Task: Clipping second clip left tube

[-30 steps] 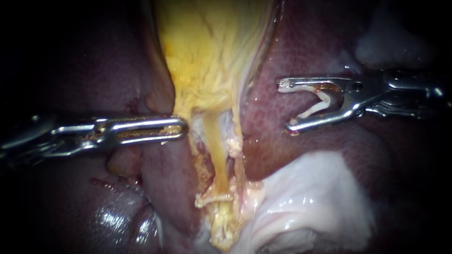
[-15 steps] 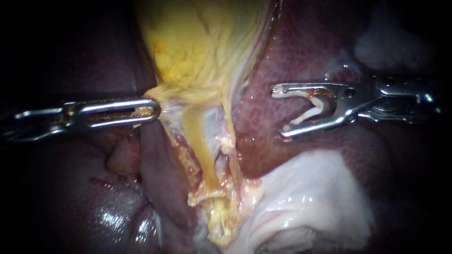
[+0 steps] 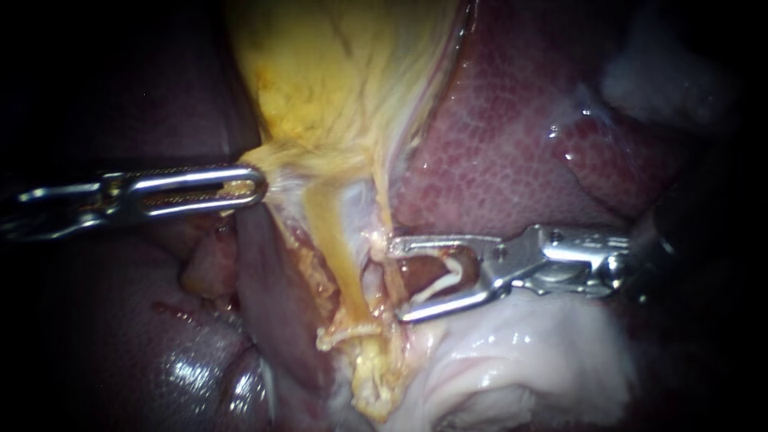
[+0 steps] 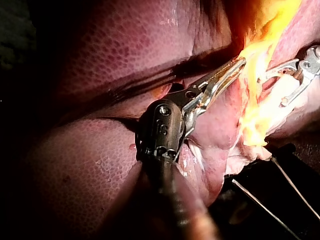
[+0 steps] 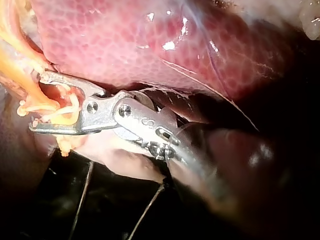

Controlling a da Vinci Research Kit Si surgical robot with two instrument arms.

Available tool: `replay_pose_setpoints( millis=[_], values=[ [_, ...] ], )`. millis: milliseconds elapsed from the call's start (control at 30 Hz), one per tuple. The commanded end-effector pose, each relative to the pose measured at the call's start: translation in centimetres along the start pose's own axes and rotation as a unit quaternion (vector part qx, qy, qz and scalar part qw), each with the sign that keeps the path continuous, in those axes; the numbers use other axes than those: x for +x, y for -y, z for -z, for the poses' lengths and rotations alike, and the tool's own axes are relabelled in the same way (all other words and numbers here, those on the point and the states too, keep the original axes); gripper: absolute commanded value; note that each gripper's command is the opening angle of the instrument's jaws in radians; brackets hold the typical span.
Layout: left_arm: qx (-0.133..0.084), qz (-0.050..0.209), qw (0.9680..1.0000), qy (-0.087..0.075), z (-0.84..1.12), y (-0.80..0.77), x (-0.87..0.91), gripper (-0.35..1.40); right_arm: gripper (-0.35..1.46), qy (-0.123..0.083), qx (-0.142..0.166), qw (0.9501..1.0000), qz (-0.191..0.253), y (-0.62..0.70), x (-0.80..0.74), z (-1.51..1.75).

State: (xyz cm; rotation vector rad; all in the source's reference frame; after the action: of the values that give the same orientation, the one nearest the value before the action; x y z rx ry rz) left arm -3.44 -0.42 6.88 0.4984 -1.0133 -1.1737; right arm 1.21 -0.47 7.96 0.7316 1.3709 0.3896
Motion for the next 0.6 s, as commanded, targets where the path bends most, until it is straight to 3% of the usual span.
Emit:
replay_pose_setpoints(
  millis=[33, 600],
  values=[
    [-0.001, 0.0, 1.0, 0.0, 0.0, 0.0, 0.0, -0.35, 0.59, 0.002, 0.001, 1.0, -0.002, -0.01, -0.02, -0.01],
    [-0.002, 0.0, 1.0, 0.0, -0.01, 0.02, 0.0, -0.35, 0.59, 0.006, 0.022, 0.9996, -0.014, -0.1, -0.25, -0.52]
  ],
)
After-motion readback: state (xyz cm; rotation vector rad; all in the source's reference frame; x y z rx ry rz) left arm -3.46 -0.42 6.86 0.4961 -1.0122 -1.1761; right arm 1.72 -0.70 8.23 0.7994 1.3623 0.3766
